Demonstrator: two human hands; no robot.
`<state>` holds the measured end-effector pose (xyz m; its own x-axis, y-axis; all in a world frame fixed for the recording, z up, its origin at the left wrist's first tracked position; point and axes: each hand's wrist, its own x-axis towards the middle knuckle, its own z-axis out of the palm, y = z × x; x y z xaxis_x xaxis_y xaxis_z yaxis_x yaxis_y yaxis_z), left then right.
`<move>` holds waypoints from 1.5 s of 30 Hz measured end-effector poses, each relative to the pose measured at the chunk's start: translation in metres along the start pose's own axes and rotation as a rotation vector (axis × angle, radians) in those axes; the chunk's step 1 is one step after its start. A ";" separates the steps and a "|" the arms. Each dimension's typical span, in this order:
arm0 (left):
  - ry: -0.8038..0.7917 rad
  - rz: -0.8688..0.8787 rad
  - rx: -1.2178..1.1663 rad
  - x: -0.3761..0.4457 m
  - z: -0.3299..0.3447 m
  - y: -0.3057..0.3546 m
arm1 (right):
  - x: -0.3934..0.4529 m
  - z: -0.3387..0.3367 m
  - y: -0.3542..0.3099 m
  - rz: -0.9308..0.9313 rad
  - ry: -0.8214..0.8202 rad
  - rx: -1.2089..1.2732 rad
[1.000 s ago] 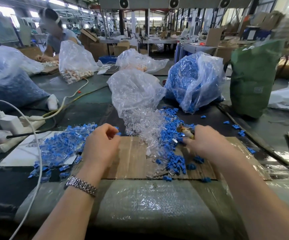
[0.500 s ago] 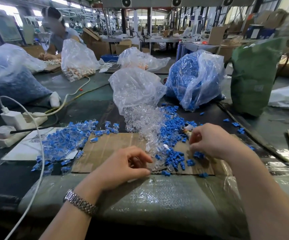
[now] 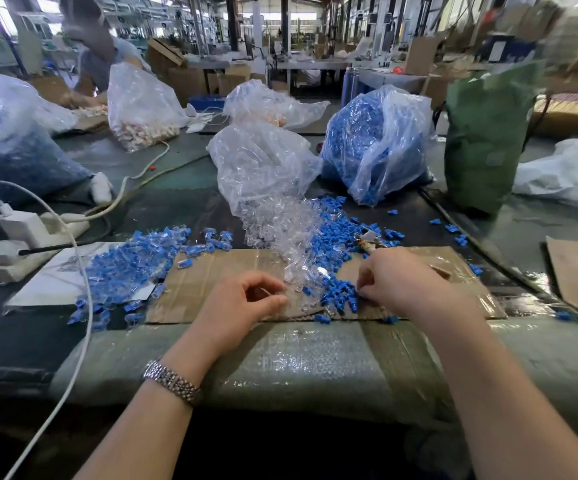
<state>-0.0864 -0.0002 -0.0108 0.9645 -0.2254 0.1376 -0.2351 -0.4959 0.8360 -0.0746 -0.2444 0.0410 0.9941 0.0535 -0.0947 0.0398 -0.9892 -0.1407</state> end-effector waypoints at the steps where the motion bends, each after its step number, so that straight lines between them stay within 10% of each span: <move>1: 0.005 -0.024 -0.065 -0.001 -0.001 -0.002 | -0.001 0.001 0.000 0.012 0.032 0.037; 11: -0.053 -0.094 -0.556 -0.006 -0.006 -0.007 | -0.012 0.016 -0.040 -0.199 0.136 0.958; 45: -0.078 -0.158 -0.734 -0.008 -0.013 -0.011 | -0.016 0.041 -0.064 -0.411 0.241 0.723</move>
<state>-0.0896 0.0176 -0.0144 0.9623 -0.2703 -0.0287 0.0722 0.1525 0.9857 -0.0974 -0.1762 0.0109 0.9125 0.2771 0.3011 0.4081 -0.5638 -0.7180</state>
